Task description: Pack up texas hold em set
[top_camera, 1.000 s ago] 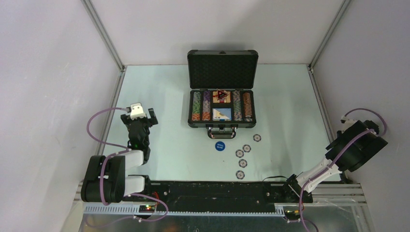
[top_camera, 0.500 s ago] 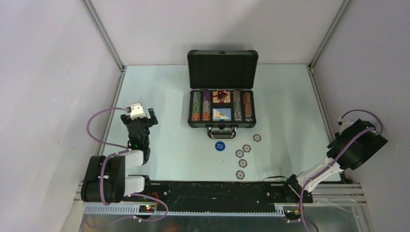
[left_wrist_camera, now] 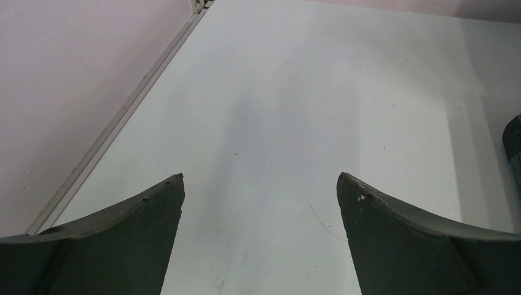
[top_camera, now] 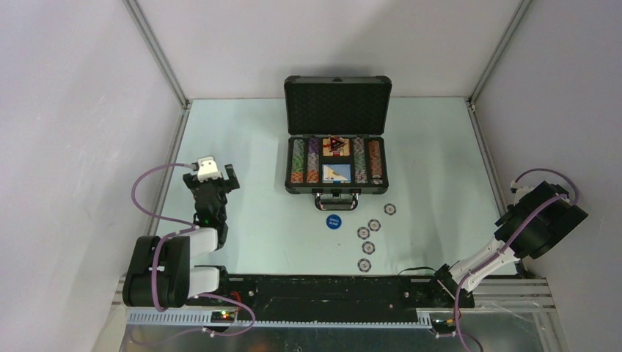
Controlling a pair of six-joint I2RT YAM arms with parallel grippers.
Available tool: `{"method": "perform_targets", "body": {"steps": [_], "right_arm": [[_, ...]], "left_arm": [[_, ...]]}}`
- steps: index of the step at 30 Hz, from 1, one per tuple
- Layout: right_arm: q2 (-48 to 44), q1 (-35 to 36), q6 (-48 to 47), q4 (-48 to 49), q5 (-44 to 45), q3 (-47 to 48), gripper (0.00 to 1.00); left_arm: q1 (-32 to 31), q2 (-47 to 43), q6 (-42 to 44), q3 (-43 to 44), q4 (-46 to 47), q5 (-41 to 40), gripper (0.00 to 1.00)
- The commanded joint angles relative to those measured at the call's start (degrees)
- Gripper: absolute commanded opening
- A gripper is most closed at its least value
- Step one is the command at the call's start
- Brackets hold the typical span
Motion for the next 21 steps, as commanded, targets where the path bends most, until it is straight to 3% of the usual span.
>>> {"method": "perform_targets", "body": {"steps": [1,10,21], "right_arm": [[-0.76,-6.64,-1.87,-4.92,1.29,-1.24,0.32],[-2.88,-7.34,-2.03,-5.87,0.48,-1.24,0.35],[-9.43,-8.27,0.98,-7.6,-8.29,-1.15,0.42]], "left_arm": [[0.53,-0.24,-0.71,0.15,3.14,-0.19,0.98],[0.53,-0.27,-0.71,0.11,3.19,-0.22,0.98],[0.53,-0.27,-0.69,0.12,3.18,-0.23,0.98]]}}
